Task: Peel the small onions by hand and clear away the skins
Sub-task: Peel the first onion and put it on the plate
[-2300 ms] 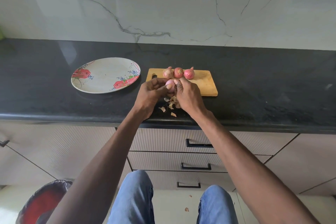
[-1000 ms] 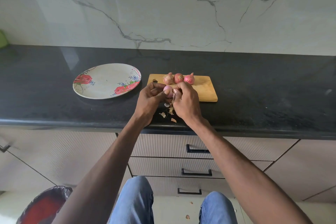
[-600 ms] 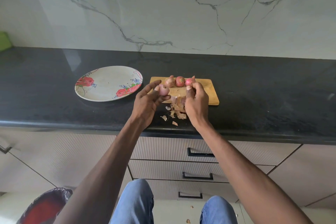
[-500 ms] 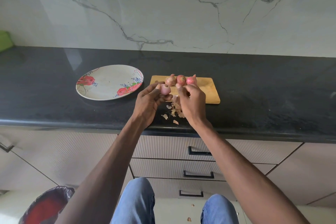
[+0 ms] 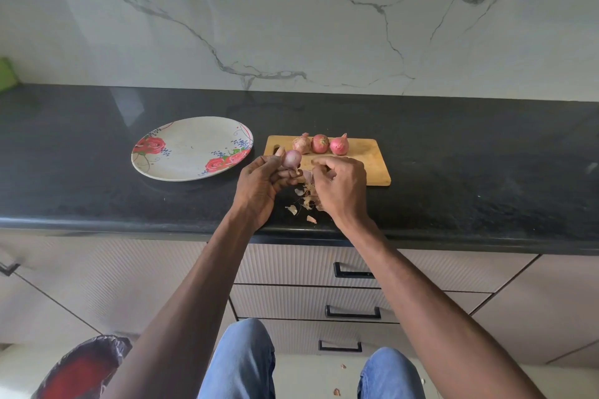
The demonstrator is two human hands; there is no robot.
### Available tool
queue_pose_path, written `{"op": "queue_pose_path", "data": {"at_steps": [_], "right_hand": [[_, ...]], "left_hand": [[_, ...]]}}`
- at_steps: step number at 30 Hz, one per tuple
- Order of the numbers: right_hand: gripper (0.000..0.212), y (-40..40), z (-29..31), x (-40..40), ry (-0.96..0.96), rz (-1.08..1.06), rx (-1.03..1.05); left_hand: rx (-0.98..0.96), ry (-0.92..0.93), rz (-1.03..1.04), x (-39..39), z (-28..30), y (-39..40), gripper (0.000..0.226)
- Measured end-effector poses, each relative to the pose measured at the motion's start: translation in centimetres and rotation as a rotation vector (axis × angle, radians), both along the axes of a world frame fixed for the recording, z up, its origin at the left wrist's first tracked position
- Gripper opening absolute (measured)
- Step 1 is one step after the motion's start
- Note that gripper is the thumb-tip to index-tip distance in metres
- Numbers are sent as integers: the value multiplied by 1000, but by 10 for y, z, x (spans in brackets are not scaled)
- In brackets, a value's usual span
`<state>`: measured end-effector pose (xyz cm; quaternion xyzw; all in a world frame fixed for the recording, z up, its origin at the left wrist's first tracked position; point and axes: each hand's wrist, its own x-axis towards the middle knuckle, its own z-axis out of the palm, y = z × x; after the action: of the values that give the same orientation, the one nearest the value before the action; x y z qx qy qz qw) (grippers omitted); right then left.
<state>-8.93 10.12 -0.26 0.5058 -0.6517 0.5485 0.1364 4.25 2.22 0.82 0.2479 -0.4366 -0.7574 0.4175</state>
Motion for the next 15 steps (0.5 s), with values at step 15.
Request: {"op": "queue_pose_path", "data": {"at_steps": [15], "right_hand": [[12,-8,-12,4,282,35,150]], "left_hand": [[-141,-76,-53,-3,4,10,21]]}}
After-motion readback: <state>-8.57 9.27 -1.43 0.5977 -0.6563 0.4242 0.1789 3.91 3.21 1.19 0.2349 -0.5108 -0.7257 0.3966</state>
